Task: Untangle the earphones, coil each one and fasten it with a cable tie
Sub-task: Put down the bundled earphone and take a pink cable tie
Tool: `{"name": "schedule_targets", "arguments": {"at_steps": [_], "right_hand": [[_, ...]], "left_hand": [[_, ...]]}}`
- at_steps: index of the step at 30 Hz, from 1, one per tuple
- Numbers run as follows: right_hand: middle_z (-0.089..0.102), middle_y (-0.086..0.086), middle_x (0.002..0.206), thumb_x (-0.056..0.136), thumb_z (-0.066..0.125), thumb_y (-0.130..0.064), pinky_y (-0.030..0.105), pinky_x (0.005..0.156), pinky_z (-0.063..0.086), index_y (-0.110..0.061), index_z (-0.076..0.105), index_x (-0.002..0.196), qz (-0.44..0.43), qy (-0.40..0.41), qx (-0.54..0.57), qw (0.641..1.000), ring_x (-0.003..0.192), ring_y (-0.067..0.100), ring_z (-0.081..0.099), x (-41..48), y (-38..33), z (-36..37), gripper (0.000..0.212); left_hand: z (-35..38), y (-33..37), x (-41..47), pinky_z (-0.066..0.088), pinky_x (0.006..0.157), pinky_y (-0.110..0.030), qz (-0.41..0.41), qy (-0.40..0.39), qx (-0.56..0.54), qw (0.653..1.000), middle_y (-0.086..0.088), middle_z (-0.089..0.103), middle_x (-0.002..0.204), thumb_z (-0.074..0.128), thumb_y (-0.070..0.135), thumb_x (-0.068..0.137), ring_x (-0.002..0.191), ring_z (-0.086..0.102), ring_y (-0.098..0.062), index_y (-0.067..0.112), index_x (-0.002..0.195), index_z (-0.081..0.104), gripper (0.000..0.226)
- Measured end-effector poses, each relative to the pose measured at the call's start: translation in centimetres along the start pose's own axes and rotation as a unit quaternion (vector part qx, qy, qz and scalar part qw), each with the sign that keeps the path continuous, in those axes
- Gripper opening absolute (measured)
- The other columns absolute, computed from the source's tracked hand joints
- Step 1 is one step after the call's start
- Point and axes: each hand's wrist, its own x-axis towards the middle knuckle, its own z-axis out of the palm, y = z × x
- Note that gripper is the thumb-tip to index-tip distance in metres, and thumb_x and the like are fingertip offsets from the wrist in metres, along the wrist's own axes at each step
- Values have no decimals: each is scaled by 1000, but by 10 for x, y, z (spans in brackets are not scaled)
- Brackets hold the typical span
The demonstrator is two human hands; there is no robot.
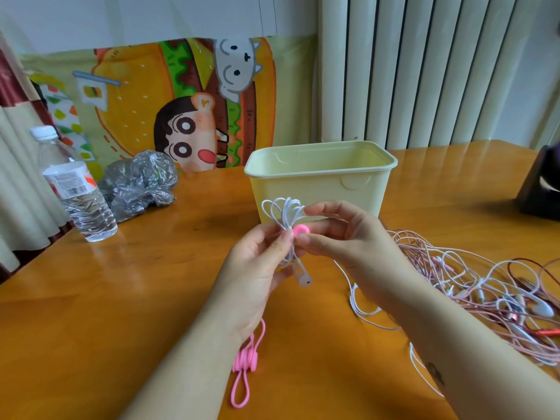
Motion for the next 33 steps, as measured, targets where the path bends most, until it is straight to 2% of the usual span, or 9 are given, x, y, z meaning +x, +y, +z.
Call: {"name": "schedule_targets", "arguments": {"at_steps": [4, 7, 9, 12, 15, 18, 24, 28, 33], "right_hand": [[74, 5, 92, 62, 75, -18, 21, 67, 51, -15, 56, 109, 9, -5, -3, 1000, 76, 16, 69, -1, -1, 4, 50], [73, 6, 79, 73, 74, -12, 26, 70, 51, -15, 58, 105, 0, 13, -30, 999, 73, 18, 68, -1, 1, 4, 36], [71, 3, 70, 76, 71, 0, 23, 67, 52, -14, 59, 96, 4, 13, -32, 999, 66, 15, 66, 0, 0, 1, 27], [68, 0, 64, 75, 71, 2, 23, 65, 52, -11, 60, 89, 30, -4, -35, 999, 59, 11, 63, 1, 1, -1, 22], [68, 3, 68, 77, 70, 1, 25, 64, 53, -13, 60, 93, 57, -2, -28, 998, 58, 14, 61, 1, 6, 0, 23], [69, 2, 68, 79, 69, -1, 25, 62, 52, -13, 59, 96, 48, 14, -14, 999, 56, 14, 62, 0, 6, 5, 23], [68, 8, 81, 79, 68, 1, 24, 67, 56, -11, 61, 85, -76, 116, -24, 990, 63, 12, 63, 19, -24, 8, 15], [66, 3, 78, 81, 70, -7, 29, 70, 56, -18, 59, 77, -196, 198, -129, 952, 70, 17, 65, 62, -67, 4, 16], [63, -8, 74, 82, 63, -15, 22, 66, 47, -15, 63, 82, -267, 248, -413, 834, 68, 11, 58, 113, -79, -1, 1]], "left_hand": [[-5, 4, 2, 46, 68, -34, -5, 17, 9, 1000, 3, 73, 87, 59, 27, 80, 80, 68, -7, 19, 104, 67, 26], [-5, 3, 1, 46, 65, -34, -5, 11, 38, 999, 2, 73, 86, 64, 29, 71, 83, 68, -12, 18, 104, 65, 35], [-9, 8, 0, 50, 76, -30, -19, -10, 89, 996, 3, 73, 88, 65, 27, 76, 84, 69, -9, 19, 101, 64, 27], [-27, 19, -1, 47, 81, -20, 12, -30, 281, 959, 13, 71, 95, 63, 27, 87, 90, 65, 0, 29, 100, 66, 14], [-43, 23, -2, 44, 71, -15, 26, 28, 445, 895, 21, 63, 100, 59, 34, 90, 92, 59, 3, 36, 104, 61, 14], [-49, 19, 1, 42, 67, -14, 6, 39, 482, 875, 20, 59, 101, 57, 36, 92, 93, 57, 0, 36, 107, 59, 16], [-49, 8, 4, 36, 68, -12, -92, -51, 518, 849, 12, 55, 117, 52, 40, 94, 100, 50, -2, 30, 122, 56, 30], [-51, 6, 5, 38, 80, -20, -113, -70, 517, 845, 7, 53, 130, 50, 40, 95, 110, 51, -7, 28, 130, 51, 37], [-51, 7, 4, 38, 70, -17, -108, -65, 507, 853, 8, 53, 128, 48, 41, 95, 99, 49, -4, 29, 130, 49, 37]]}}
